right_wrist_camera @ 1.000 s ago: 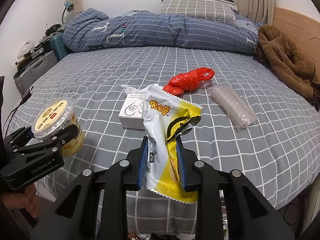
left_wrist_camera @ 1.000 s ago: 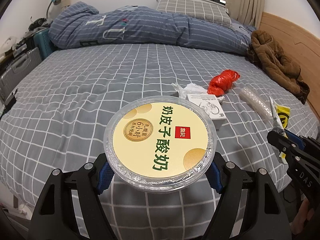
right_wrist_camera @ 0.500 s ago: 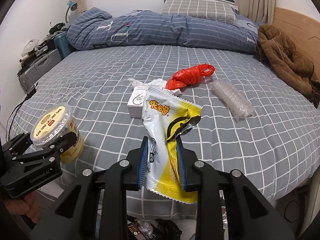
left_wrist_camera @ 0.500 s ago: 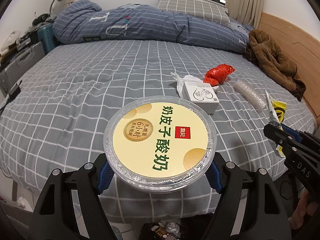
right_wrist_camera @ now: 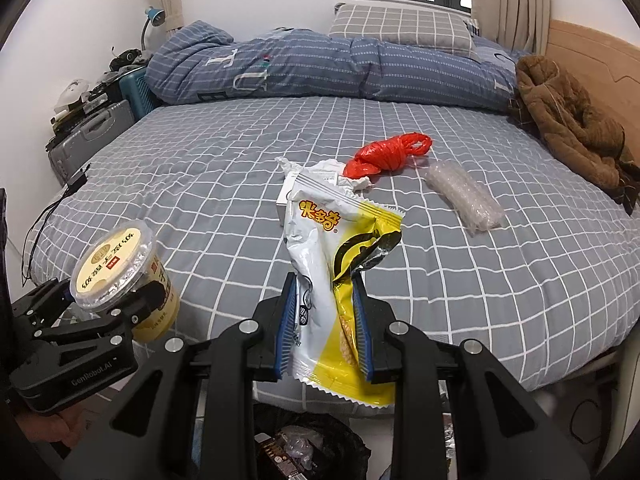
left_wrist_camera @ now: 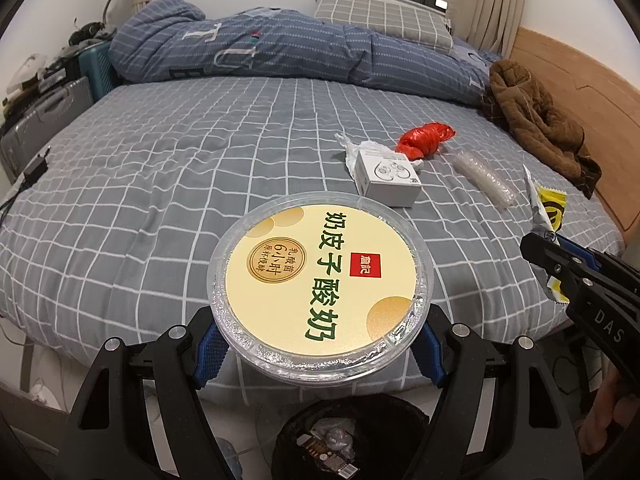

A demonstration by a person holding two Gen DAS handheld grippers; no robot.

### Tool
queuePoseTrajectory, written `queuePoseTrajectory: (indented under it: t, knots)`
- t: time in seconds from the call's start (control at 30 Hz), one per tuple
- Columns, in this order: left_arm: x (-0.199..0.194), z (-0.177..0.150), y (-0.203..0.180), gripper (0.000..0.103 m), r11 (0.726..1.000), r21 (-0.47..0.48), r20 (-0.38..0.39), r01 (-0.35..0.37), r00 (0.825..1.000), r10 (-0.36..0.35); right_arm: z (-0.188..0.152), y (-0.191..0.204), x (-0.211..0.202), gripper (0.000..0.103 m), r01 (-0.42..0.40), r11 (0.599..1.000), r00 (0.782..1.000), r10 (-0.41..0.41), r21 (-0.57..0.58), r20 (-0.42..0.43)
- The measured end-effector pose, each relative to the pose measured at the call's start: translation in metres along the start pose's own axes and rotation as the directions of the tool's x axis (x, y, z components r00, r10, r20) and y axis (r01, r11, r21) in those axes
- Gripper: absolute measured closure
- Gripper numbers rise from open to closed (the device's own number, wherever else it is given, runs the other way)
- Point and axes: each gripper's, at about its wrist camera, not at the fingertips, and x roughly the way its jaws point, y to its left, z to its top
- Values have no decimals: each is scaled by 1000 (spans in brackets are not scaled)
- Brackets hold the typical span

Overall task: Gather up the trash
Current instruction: 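Lift the yogurt cup and yellow packet and carry both toward the bin, then lower both tools with the cup and packet over the bin opening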

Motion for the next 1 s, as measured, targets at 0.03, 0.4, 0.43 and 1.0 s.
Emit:
queuePoseTrajectory:
  t: [0.03, 0.4, 0.43, 1.0]
  knots:
    - [-2, -2, 1, 29, 1000, 0, -1, -2, 1000, 2, -1, 0, -1, 78, -1, 1000, 1000, 1, 0, -1]
    - [-20, -21, 3, 29, 1000, -7, -3, 0, 1000, 0, -19, 7, -18, 78, -12, 1000, 1000, 11, -6, -5]
    - [-23, -24, 3, 29, 1000, -8, -4, 1, 1000, -1, -20, 8, -19, 78, -12, 1000, 1000, 12, -7, -6]
    - [-41, -55, -4, 29, 1000, -9, -29, 14, 999, -14, -48, 22, -36, 78, -37, 999, 999, 36, -22, -32]
